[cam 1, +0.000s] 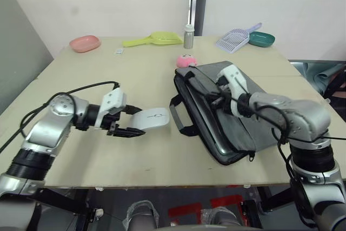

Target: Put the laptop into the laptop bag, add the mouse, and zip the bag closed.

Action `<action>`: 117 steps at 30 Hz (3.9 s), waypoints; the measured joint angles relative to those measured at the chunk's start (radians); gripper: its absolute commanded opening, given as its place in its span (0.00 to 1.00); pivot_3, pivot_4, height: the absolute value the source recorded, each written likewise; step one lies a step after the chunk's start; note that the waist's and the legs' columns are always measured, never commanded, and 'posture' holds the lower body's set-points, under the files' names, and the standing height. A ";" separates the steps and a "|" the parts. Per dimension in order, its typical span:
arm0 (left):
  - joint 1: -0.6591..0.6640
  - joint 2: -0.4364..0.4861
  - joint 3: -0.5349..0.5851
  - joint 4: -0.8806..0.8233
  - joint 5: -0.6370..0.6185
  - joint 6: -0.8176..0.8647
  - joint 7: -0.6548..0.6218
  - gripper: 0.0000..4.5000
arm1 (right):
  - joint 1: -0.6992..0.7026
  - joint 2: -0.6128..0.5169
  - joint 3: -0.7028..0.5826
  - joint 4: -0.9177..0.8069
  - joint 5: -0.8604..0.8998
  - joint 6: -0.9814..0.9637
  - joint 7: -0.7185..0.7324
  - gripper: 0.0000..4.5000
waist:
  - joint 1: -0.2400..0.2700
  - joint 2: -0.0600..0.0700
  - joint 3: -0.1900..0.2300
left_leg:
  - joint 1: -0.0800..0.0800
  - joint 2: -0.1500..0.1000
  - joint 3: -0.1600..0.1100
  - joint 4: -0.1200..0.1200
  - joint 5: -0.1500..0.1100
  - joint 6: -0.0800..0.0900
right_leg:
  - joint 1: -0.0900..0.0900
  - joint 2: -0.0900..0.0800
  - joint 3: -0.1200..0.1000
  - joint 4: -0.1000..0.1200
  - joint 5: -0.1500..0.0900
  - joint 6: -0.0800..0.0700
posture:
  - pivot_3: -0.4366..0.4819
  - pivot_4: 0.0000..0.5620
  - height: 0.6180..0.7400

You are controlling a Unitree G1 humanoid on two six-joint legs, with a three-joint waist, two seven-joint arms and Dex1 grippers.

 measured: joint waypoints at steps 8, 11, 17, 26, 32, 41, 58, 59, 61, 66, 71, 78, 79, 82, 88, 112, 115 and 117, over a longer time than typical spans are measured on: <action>-0.163 -0.171 -0.082 0.118 0.088 0.065 0.151 0.63 | -0.044 -0.005 -0.130 -0.017 0.064 0.105 0.019 0.00 | 0.009 0.001 0.000 | -0.002 0.000 -0.001 0.000 0.000 0.000 | -0.001 0.000 -0.001 -0.001 0.000 0.000 | 0.48 0.27 1.00; -0.224 -0.247 -0.116 0.154 0.120 0.103 0.212 0.63 | -0.071 -0.002 -0.157 -0.019 0.073 0.119 0.020 0.00 | 0.007 0.001 0.000 | -0.002 0.000 0.000 0.000 0.000 0.000 | 0.000 0.000 0.000 -0.001 0.000 0.000 | 0.48 0.27 1.00; -0.244 -0.353 -0.184 0.167 0.174 0.160 0.290 0.63 | -0.097 0.021 -0.190 -0.019 0.077 0.140 0.015 0.00 | 0.007 0.001 0.001 | -0.003 0.000 -0.001 0.000 0.001 0.001 | -0.001 0.000 -0.001 -0.002 0.001 0.000 | 0.48 0.27 1.00; -0.295 -0.444 -0.271 0.169 0.256 0.177 0.357 0.63 | -0.154 0.071 -0.263 0.004 0.078 0.159 0.009 0.00 | 0.012 0.004 0.003 | -0.003 -0.001 -0.001 0.000 0.001 0.001 | -0.001 0.000 -0.001 -0.002 0.001 0.000 | 0.48 0.27 1.00; -0.327 -0.482 -0.292 0.222 0.297 0.163 0.387 0.63 | -0.144 0.057 -0.263 0.005 0.077 0.159 0.017 0.00 | 0.013 0.005 0.003 | -0.003 -0.001 -0.001 0.000 0.001 0.001 | -0.001 0.000 -0.001 -0.002 0.001 0.000 | 0.48 0.27 1.00; -0.403 -0.578 -0.287 0.390 0.349 0.085 0.476 0.63 | -0.136 0.057 -0.263 0.004 0.076 0.159 0.017 0.00 | 0.023 0.005 0.003 | -0.003 -0.001 -0.001 0.000 0.001 0.001 | 0.000 -0.001 0.000 -0.002 0.002 0.001 | 0.48 0.27 1.00; -0.434 -0.659 -0.265 0.506 0.366 0.018 0.503 1.00 | -0.120 0.056 -0.261 -0.004 0.077 0.159 0.017 0.00 | 0.025 0.005 0.003 | -0.003 -0.001 -0.001 0.000 0.001 0.001 | 0.000 -0.001 0.000 -0.003 0.002 0.001 | 0.48 0.27 1.00; -0.425 -0.650 -0.265 0.486 0.366 0.021 0.500 1.00 | -0.118 0.055 -0.261 -0.005 0.077 0.159 0.017 0.00 | 0.025 0.005 0.003 | -0.003 -0.001 -0.001 0.000 0.001 0.001 | 0.000 -0.001 0.000 -0.003 0.002 0.001 | 0.48 0.27 1.00; -0.390 -0.623 -0.262 0.419 0.360 0.037 0.480 1.00 | -0.114 0.048 -0.260 -0.010 0.079 0.159 0.022 0.00 | 0.025 0.005 0.003 | -0.003 -0.001 -0.001 -0.001 0.001 0.001 | 0.000 -0.001 0.000 -0.004 0.002 0.001 | 0.48 0.27 1.00; -0.285 -0.524 -0.223 0.180 0.304 0.134 0.436 1.00 | -0.107 0.028 -0.259 -0.025 0.081 0.159 0.032 0.00 | 0.025 0.006 0.004 | -0.004 -0.001 -0.001 -0.003 0.001 0.001 | 0.000 -0.001 -0.001 -0.007 0.002 0.001 | 0.48 0.27 1.00; -0.271 -0.474 -0.103 -0.034 0.175 0.305 0.434 1.00 | -0.104 0.027 -0.258 -0.026 0.079 0.158 0.043 0.00 | 0.023 0.007 0.005 | -0.004 -0.001 0.000 -0.004 0.001 0.001 | 0.000 -0.001 -0.001 -0.008 0.002 0.001 | 0.48 0.27 1.00; -0.212 -0.313 0.022 -0.169 0.036 0.455 0.395 1.00 | -0.096 0.031 -0.254 -0.024 0.077 0.157 0.056 0.00 | 0.013 0.008 0.005 | -0.004 -0.001 0.000 -0.006 0.001 0.001 | -0.001 -0.001 -0.002 -0.010 0.002 0.001 | 0.48 0.27 1.00; -0.182 -0.266 0.068 -0.188 -0.022 0.486 0.360 1.00 | -0.092 0.041 -0.251 -0.024 0.077 0.156 0.058 0.00 | 0.009 0.008 0.005 | -0.004 -0.001 0.000 -0.007 0.001 0.000 | -0.001 0.000 -0.002 -0.011 0.002 0.001 | 0.48 0.27 1.00; -0.093 -0.134 0.178 -0.233 -0.151 0.526 0.239 1.00 | -0.068 0.054 -0.242 -0.024 0.077 0.152 0.062 0.00 | 0.004 0.008 0.005 | -0.003 -0.001 0.000 -0.010 0.001 0.000 | -0.001 0.000 -0.003 -0.013 0.002 0.000 | 0.48 0.27 1.00; 0.183 0.093 0.324 -0.257 -0.297 0.488 -0.024 1.00 | -0.004 0.086 -0.205 -0.022 0.075 0.129 0.069 0.00 | 0.011 0.009 0.006 | -0.003 -0.001 0.000 -0.013 0.000 -0.001 | 0.000 0.000 -0.004 -0.017 0.002 0.000 | 0.48 0.27 1.00; 0.186 0.177 0.395 -0.039 -0.307 0.364 -0.090 1.00 | 0.134 0.064 -0.024 -0.006 0.074 -0.042 0.141 0.00 | -0.002 0.008 0.005 | -0.002 0.000 0.000 -0.010 0.001 -0.001 | -0.001 0.000 -0.002 -0.012 0.003 0.001 | 0.48 0.27 1.00; 0.165 0.178 0.383 -0.033 -0.307 0.364 -0.096 1.00 | 0.144 0.056 0.021 -0.051 0.113 -0.021 0.166 0.00 | -0.004 0.008 0.005 | -0.002 0.001 0.000 -0.010 0.001 -0.001 | -0.001 0.001 -0.003 -0.012 0.002 0.000 | 0.48 0.27 1.00; 0.157 0.183 0.379 -0.030 -0.307 0.364 -0.103 1.00 | 0.154 0.050 0.054 -0.075 0.129 -0.015 0.182 0.00 | -0.004 0.008 0.005 | -0.002 0.001 0.000 -0.010 0.001 -0.001 | -0.001 0.001 -0.003 -0.012 0.002 0.000 | 0.48 0.27 1.00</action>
